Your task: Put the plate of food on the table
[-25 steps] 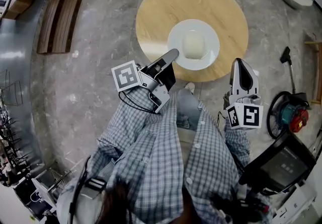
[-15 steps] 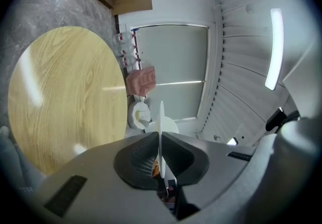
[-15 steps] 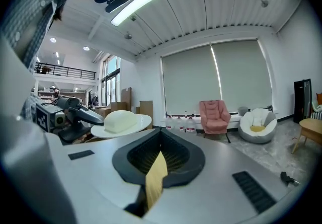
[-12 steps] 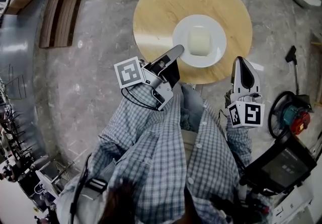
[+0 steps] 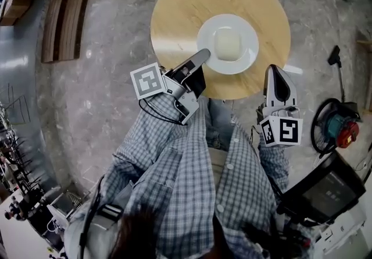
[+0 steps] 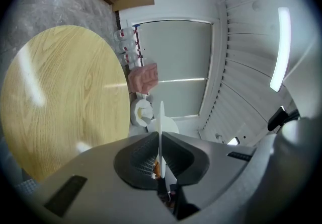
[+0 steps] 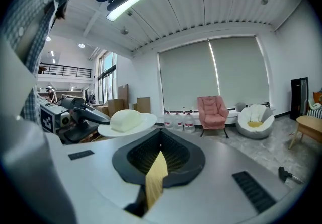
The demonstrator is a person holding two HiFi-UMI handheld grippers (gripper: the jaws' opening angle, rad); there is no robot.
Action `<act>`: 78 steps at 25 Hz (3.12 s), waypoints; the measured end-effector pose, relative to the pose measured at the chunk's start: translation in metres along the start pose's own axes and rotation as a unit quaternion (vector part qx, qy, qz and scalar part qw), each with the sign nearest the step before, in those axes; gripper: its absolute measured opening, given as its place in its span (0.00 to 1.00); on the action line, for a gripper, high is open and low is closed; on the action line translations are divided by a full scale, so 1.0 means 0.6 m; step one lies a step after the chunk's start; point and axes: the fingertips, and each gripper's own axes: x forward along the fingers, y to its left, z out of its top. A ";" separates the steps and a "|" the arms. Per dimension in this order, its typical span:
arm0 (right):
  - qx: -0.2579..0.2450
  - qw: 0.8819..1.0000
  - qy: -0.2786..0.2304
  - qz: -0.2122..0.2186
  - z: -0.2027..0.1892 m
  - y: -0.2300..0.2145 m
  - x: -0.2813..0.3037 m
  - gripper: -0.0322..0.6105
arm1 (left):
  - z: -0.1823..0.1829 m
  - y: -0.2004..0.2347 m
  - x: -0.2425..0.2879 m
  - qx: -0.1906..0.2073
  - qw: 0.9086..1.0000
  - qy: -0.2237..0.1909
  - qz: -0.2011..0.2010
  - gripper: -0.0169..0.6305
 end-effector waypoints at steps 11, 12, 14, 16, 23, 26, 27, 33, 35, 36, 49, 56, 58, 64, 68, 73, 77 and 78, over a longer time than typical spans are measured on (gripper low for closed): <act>-0.006 1.000 0.004 -0.005 0.012 -0.005 0.012 0.06 | 0.017 -0.002 0.018 0.005 1.000 0.008 -0.008 0.06; -0.006 1.000 0.004 -0.005 0.013 -0.003 0.014 0.06 | 0.017 -0.001 0.018 0.005 1.000 0.009 -0.007 0.06; -0.003 1.000 0.008 -0.006 0.014 0.000 0.015 0.06 | 0.017 0.002 0.017 0.004 1.000 0.010 -0.006 0.06; -0.002 1.000 0.011 -0.005 0.015 0.005 0.016 0.06 | 0.016 0.005 0.017 0.001 1.000 0.011 -0.004 0.06; -0.007 1.000 0.021 0.002 0.008 0.012 0.018 0.06 | 0.017 0.013 0.018 0.001 1.000 0.014 0.002 0.06; -0.010 1.000 0.025 0.002 0.004 0.012 0.020 0.06 | 0.022 0.020 0.020 0.005 1.000 0.020 0.006 0.06; -0.009 1.000 0.027 -0.001 0.003 0.011 0.020 0.06 | 0.023 0.023 0.021 0.007 1.000 0.023 0.008 0.06; -0.011 0.999 0.032 -0.003 0.001 0.008 0.018 0.06 | 0.022 0.043 0.026 0.005 0.999 0.030 0.013 0.06; -0.013 0.999 0.032 -0.007 0.003 0.007 0.018 0.06 | 0.022 0.053 0.026 0.004 0.999 0.030 0.018 0.06; -0.014 0.999 0.032 -0.009 0.005 0.006 0.019 0.06 | 0.023 0.059 0.026 0.003 0.999 0.031 0.021 0.06; -0.021 0.999 0.047 -0.006 -0.002 0.011 0.023 0.06 | 0.022 0.132 0.029 0.008 0.997 0.055 0.045 0.06; -0.017 0.998 0.058 -0.003 -0.008 0.016 0.020 0.06 | 0.017 0.173 0.027 0.005 0.996 0.061 0.068 0.06; -0.019 0.998 0.062 -0.003 -0.010 0.016 0.019 0.06 | 0.017 0.186 0.028 0.005 0.995 0.064 0.076 0.06; -0.012 0.998 0.067 -0.009 -0.017 0.008 0.007 0.06 | 0.010 0.221 0.027 0.011 0.992 0.073 0.100 0.06; -0.009 0.997 0.071 -0.009 -0.018 0.012 0.009 0.06 | 0.008 0.233 0.022 0.009 0.991 0.078 0.111 0.06; -0.007 0.997 0.078 -0.007 -0.026 0.012 0.011 0.06 | 0.008 0.250 0.029 0.004 0.990 0.079 0.118 0.06; -0.004 0.996 0.084 -0.011 -0.035 0.006 0.006 0.06 | 0.009 0.264 0.030 0.003 0.989 0.080 0.127 0.06; -0.002 0.996 0.085 -0.012 -0.037 0.004 0.005 0.06 | 0.010 0.267 0.031 0.003 0.988 0.080 0.129 0.06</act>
